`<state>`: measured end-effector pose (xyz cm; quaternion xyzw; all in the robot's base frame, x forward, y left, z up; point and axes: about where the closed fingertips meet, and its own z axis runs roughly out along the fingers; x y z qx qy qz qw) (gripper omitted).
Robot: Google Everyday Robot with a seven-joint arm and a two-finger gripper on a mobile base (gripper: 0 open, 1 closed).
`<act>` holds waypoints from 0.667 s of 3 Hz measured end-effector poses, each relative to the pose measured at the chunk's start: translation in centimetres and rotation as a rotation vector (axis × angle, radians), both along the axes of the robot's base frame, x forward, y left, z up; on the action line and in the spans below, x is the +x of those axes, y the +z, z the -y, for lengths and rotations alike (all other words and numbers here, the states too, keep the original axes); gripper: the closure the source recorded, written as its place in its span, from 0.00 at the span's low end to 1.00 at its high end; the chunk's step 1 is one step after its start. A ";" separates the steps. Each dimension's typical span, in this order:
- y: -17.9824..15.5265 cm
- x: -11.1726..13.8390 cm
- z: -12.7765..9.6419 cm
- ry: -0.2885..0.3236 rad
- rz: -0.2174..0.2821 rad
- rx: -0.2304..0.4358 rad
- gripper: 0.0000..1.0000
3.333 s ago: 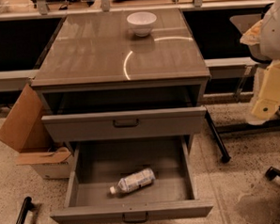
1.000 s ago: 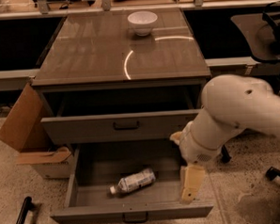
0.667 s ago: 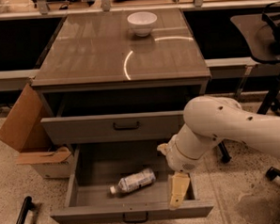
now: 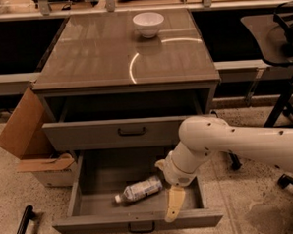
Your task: Pick blue plastic bottle from middle drawer and place on counter
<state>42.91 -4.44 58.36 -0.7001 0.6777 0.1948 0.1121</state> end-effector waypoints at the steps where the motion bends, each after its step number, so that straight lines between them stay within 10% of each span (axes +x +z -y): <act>1: -1.9 1.8 0.1 0.023 0.022 -0.030 0.00; 2: -4.9 4.8 -0.2 0.086 0.064 -0.059 0.00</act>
Offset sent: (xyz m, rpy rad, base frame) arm 0.0889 0.0062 -0.0850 -0.0941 -0.1214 0.1674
